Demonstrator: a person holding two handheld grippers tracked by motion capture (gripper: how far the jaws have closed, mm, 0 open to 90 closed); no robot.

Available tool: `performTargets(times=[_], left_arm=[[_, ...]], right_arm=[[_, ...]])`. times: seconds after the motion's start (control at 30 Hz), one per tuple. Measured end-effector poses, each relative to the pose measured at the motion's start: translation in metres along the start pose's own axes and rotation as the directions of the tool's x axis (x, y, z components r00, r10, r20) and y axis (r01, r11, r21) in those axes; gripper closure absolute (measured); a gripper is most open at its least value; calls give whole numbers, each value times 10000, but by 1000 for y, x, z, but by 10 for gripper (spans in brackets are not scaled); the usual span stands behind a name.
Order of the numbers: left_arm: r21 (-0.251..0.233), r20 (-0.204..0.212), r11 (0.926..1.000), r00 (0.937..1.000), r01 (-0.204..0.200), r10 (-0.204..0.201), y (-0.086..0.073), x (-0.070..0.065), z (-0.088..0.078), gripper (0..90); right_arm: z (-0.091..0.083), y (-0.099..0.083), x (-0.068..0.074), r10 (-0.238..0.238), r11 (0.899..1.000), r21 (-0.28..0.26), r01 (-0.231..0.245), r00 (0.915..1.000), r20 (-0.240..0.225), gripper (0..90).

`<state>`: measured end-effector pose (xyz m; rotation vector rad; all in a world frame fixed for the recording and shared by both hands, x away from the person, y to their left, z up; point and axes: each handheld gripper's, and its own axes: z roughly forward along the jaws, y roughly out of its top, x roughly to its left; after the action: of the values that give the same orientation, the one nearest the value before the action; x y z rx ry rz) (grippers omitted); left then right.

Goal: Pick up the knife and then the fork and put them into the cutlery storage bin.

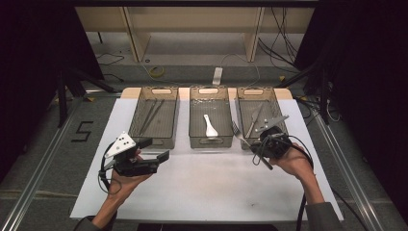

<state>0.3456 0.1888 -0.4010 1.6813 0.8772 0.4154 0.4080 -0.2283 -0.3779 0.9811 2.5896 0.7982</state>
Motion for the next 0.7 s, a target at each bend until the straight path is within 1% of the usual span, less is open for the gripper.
performTargets(times=[0.2,0.37,0.5,0.57,0.7], left_arm=[[-54,-1,10000,10000,71,-71,0,1,0,163],[-22,13,10000,10000,27,-27,0,0,0,163],[-57,13,10000,10000,69,-69,0,0,0,163],[-39,23,10000,10000,28,-28,0,1,0,162],[-85,21,9999,10000,85,-85,0,0,0,162]], right_arm=[[-6,19,-17,268,9991,-352,-256,9991,325,847],[-8,31,-32,649,9965,-558,-618,9963,562,847],[-8,39,-46,1061,9927,-660,-1011,9913,775,847],[-8,43,-52,1205,9910,-687,-1145,9886,901,847],[-3,50,-64,1558,9854,-873,-1463,9811,1148,847]])
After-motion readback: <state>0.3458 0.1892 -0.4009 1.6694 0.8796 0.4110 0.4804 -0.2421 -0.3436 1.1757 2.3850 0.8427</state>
